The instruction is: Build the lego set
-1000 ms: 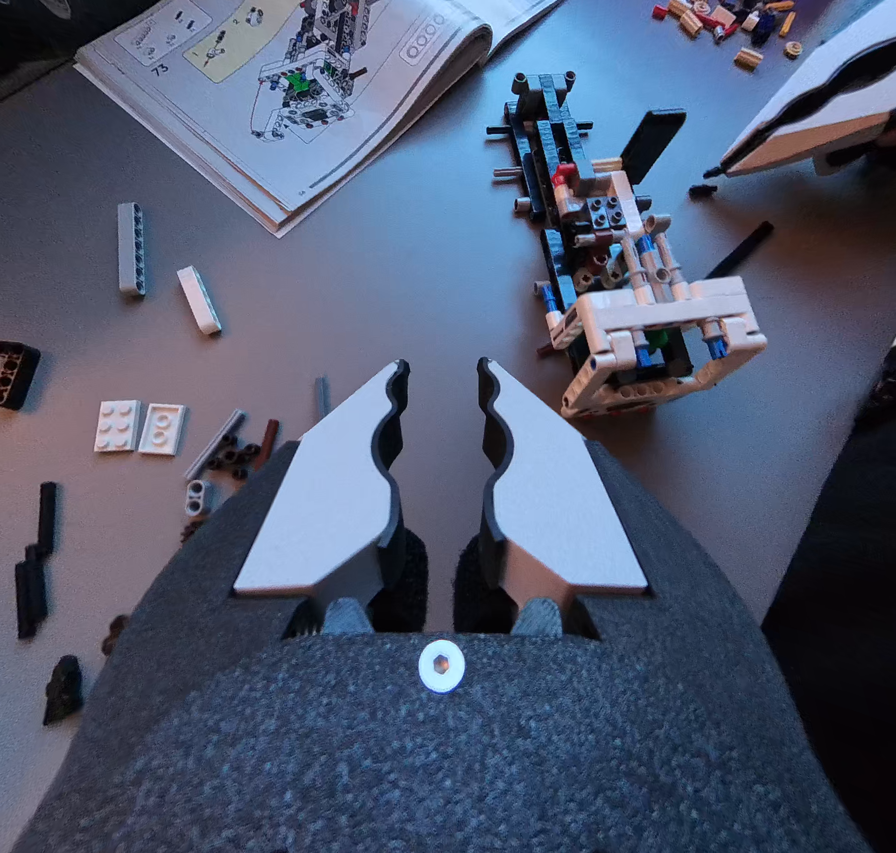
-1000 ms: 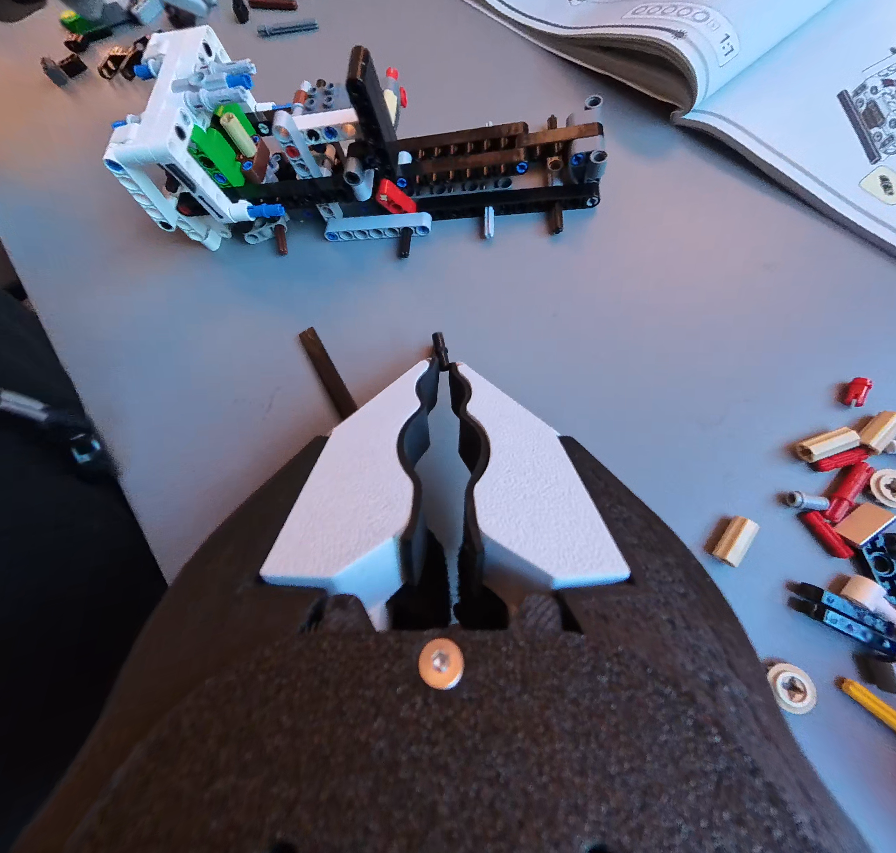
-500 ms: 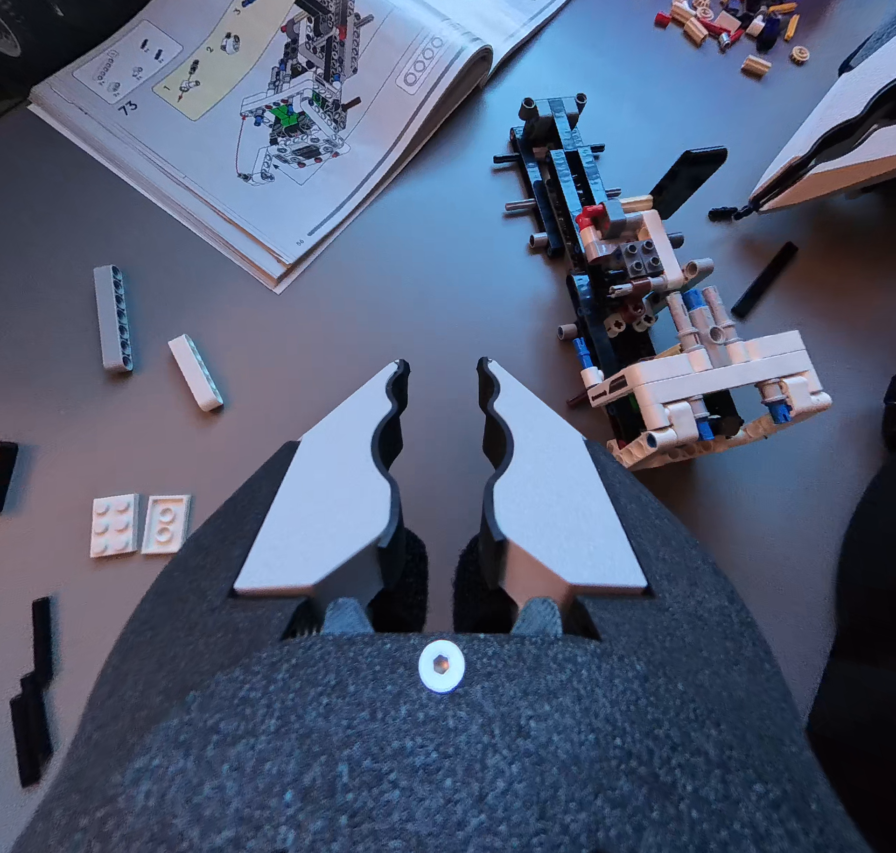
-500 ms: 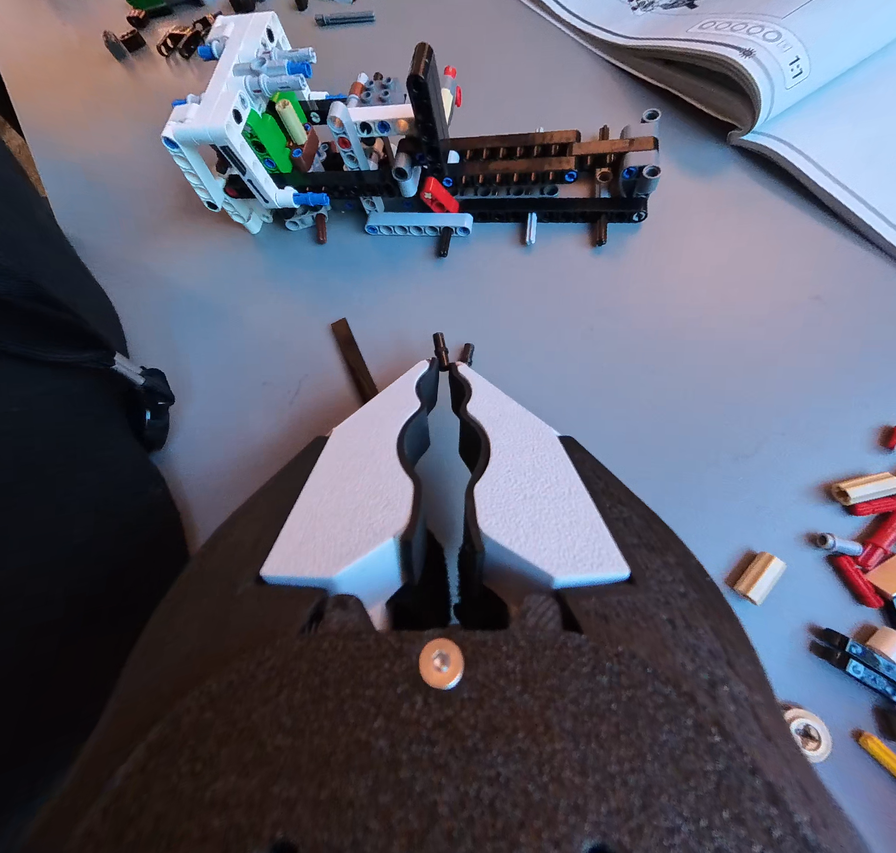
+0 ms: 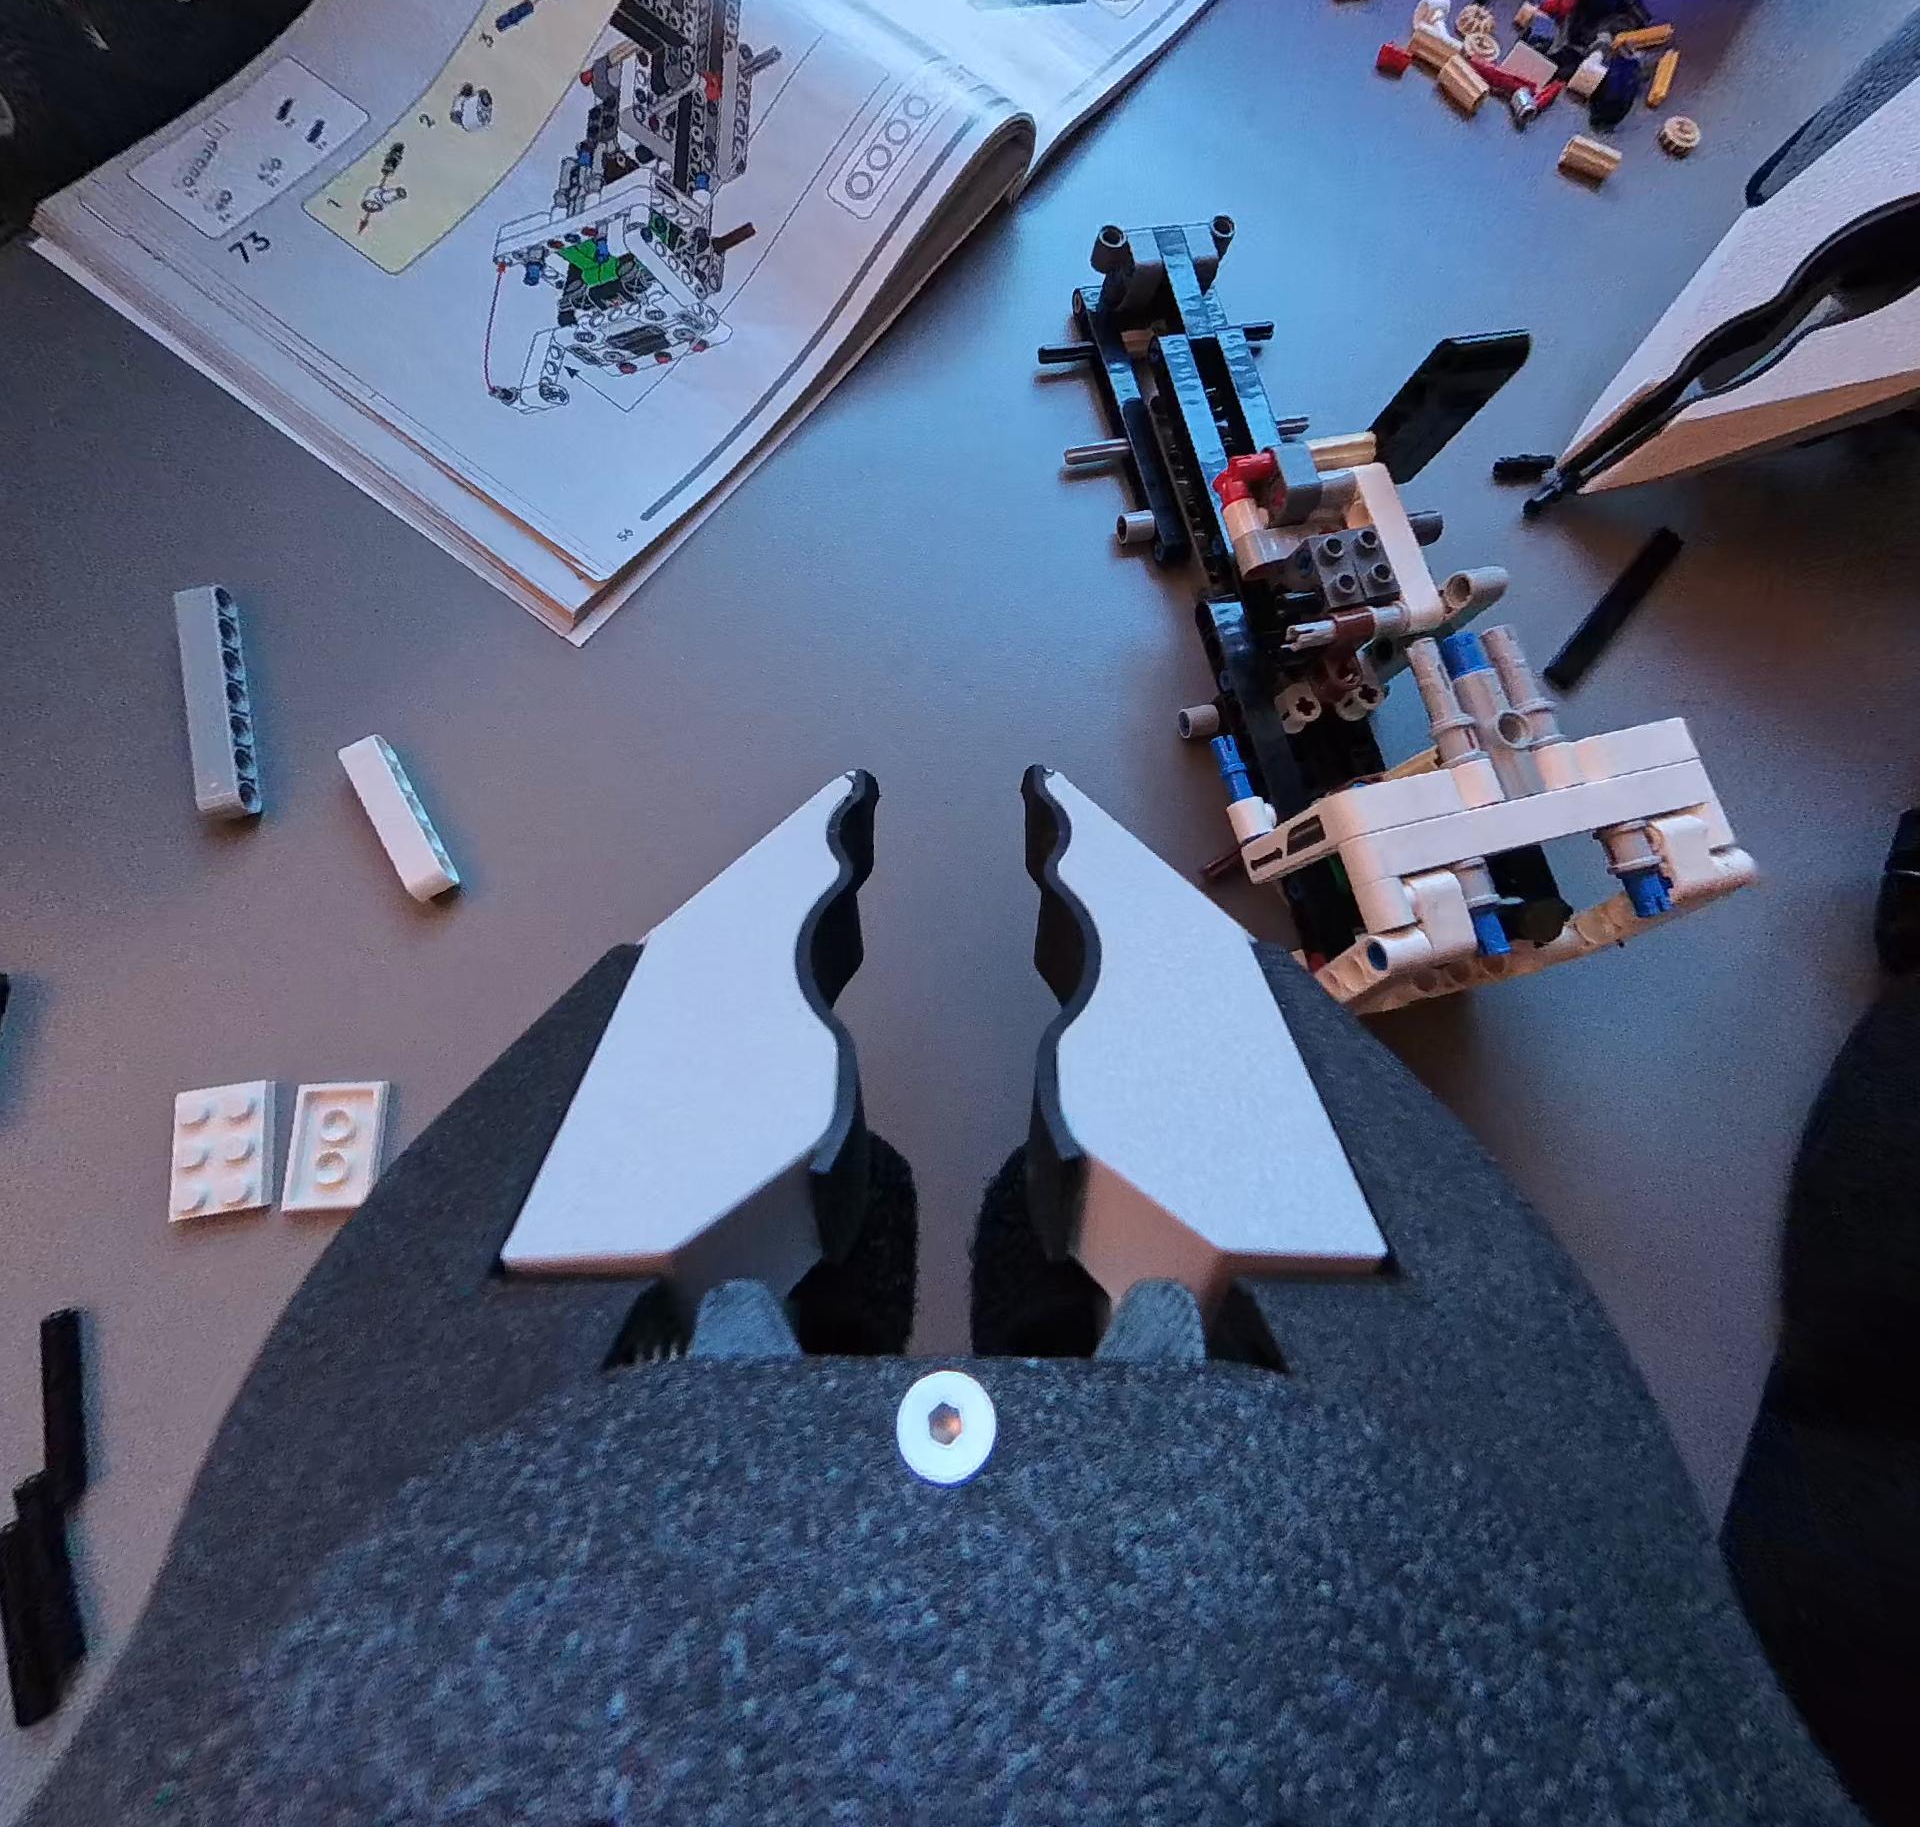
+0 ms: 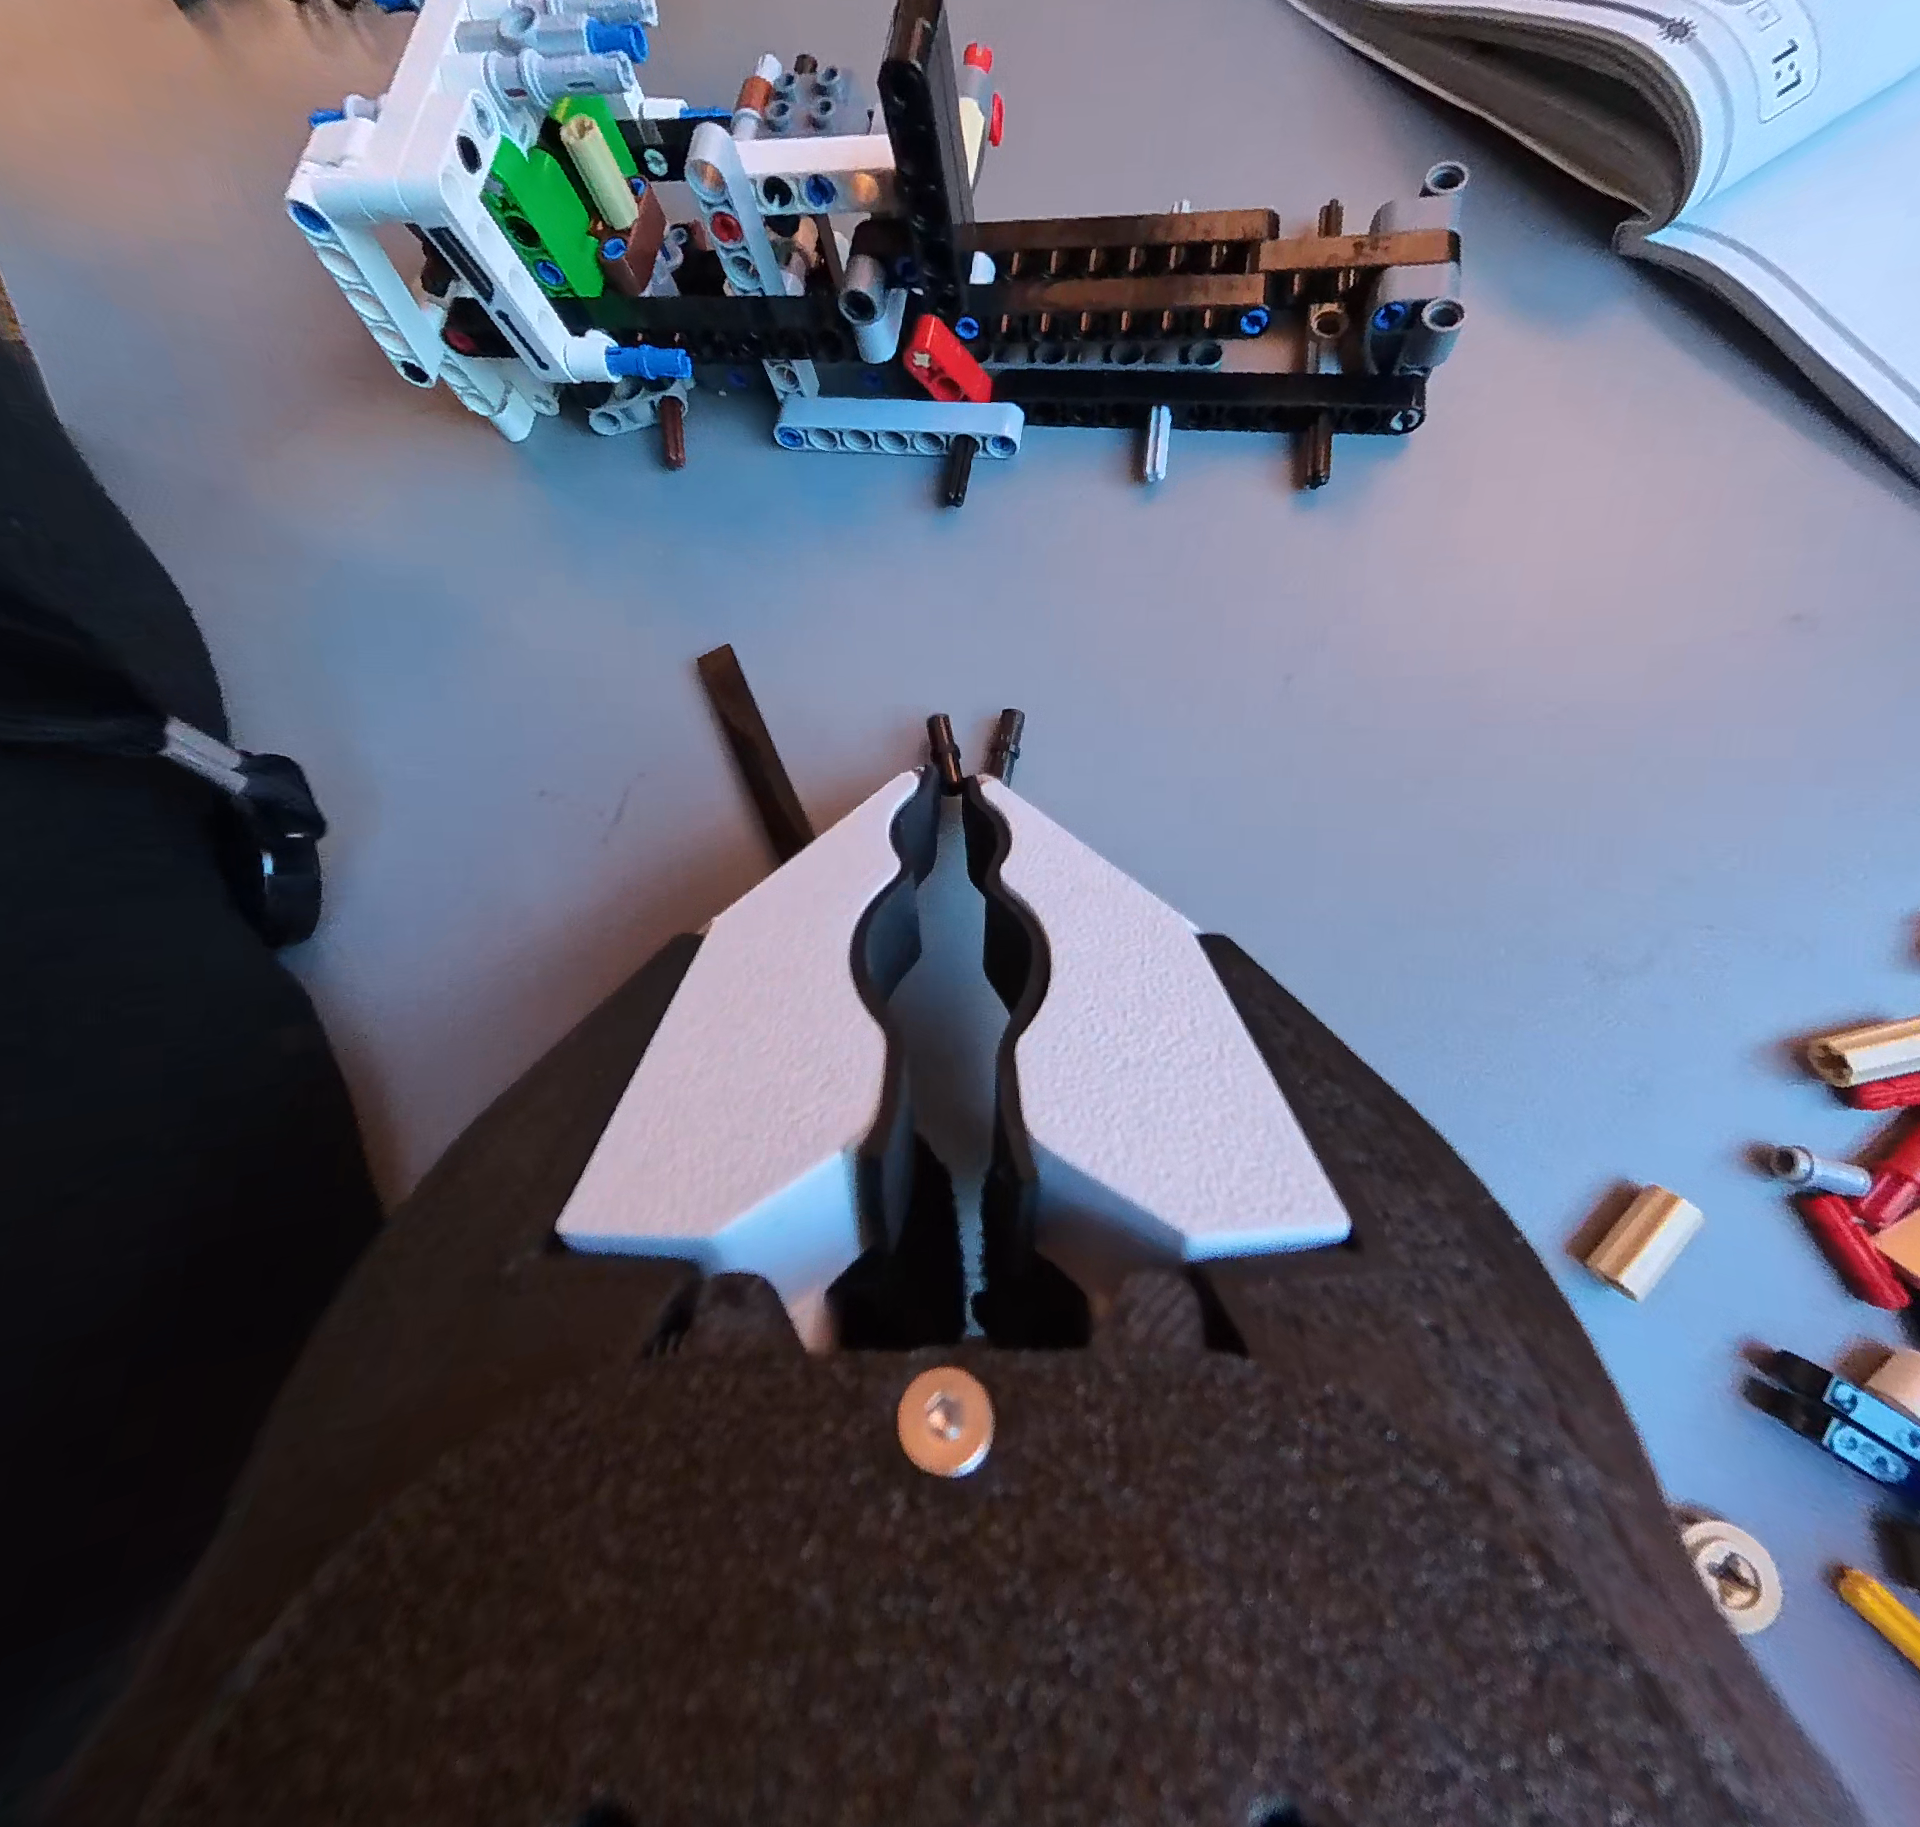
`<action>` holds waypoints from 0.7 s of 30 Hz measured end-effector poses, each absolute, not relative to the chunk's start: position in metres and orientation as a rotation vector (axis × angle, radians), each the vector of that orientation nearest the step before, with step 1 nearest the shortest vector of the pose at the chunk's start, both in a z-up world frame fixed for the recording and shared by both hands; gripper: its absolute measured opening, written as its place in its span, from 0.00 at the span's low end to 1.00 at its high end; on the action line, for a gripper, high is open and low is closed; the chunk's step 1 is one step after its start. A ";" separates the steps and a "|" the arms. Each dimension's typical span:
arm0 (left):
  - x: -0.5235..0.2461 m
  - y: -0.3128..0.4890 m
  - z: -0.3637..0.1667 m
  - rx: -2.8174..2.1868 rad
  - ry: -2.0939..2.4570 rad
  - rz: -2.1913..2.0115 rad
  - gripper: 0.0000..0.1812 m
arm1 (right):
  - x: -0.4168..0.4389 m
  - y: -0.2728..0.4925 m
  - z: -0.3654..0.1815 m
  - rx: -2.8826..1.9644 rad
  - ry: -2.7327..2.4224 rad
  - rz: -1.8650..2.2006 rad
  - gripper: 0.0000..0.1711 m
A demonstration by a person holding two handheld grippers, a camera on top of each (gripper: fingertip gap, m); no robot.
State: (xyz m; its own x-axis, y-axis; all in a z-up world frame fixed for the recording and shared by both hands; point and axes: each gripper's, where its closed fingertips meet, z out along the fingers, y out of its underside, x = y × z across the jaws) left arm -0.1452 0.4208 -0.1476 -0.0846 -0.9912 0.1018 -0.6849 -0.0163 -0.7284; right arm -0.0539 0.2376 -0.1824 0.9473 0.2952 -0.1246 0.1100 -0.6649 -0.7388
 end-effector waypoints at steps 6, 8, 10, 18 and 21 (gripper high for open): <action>-0.160 0.417 -0.137 -1.720 1.789 -0.863 0.16 | -0.055 0.238 -0.185 -2.307 -0.312 0.242 0.02; -0.168 0.416 -0.133 -1.715 1.771 -0.855 0.16 | -0.053 0.238 -0.185 -2.306 -0.290 0.246 0.03; -0.176 0.411 -0.127 -1.708 1.752 -0.862 0.16 | -0.052 0.238 -0.183 -2.296 -0.269 0.257 0.09; -0.220 0.375 -0.114 -1.679 1.688 -0.910 0.16 | -0.069 0.224 -0.158 -2.165 -0.293 0.367 0.12; -0.236 0.360 -0.120 -1.690 1.676 -0.902 0.16 | -0.080 0.219 -0.176 -2.246 -0.377 0.322 0.11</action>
